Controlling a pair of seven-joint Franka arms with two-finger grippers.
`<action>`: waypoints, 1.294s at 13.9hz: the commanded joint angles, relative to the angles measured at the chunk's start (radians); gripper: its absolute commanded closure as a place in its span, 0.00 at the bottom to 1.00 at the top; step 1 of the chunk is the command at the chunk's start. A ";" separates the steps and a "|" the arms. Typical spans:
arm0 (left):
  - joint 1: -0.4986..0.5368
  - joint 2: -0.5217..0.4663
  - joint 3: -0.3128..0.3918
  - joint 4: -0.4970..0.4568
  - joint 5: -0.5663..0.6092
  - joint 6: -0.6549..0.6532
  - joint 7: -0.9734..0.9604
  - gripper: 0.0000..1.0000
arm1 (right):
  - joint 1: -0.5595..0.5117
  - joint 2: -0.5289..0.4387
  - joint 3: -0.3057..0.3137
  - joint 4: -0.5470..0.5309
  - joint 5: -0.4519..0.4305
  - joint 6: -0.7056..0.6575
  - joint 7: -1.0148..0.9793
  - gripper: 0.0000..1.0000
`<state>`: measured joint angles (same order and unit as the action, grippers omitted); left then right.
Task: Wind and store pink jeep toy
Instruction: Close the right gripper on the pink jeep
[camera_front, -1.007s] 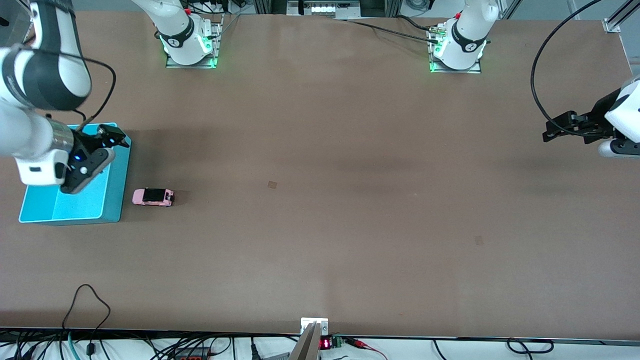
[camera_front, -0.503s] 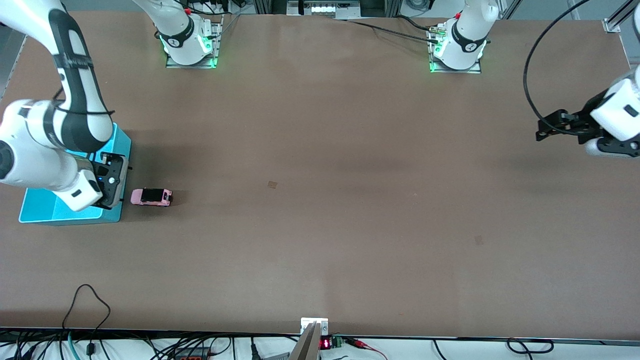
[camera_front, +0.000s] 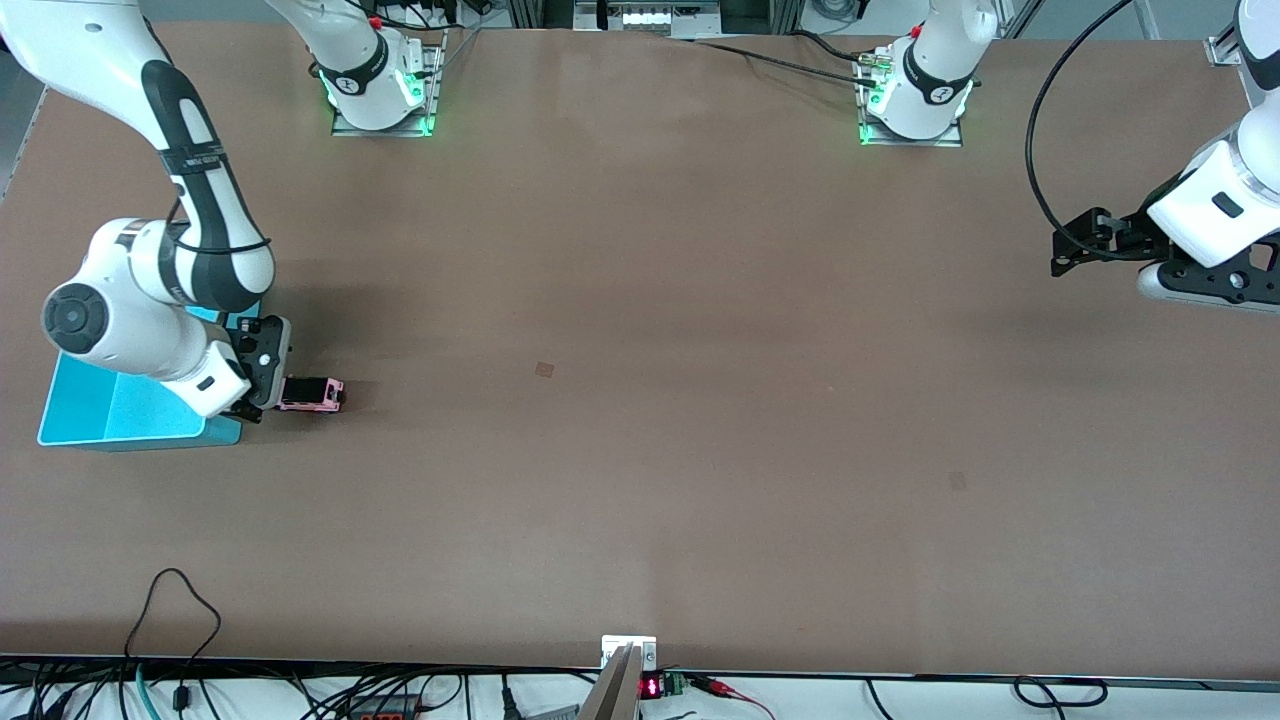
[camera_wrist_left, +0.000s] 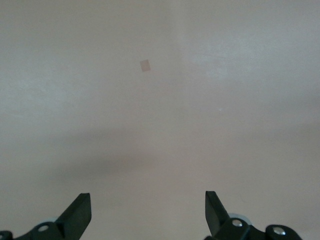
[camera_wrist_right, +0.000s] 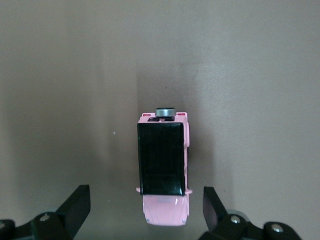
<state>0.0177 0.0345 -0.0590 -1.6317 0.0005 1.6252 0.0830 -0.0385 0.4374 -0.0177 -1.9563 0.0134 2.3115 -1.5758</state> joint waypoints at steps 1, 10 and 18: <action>0.001 -0.010 -0.002 0.004 0.019 -0.013 -0.002 0.00 | -0.012 0.006 0.012 -0.052 0.010 0.093 -0.044 0.00; -0.001 -0.010 -0.004 0.006 0.018 -0.016 -0.005 0.00 | -0.017 0.044 0.016 -0.064 0.014 0.175 -0.081 0.25; 0.001 -0.010 -0.021 0.007 0.018 -0.024 -0.014 0.00 | -0.014 0.024 0.019 -0.055 0.019 0.164 -0.067 1.00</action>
<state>0.0172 0.0345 -0.0732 -1.6317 0.0005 1.6203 0.0826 -0.0387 0.4863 -0.0148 -2.0071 0.0144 2.4792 -1.6260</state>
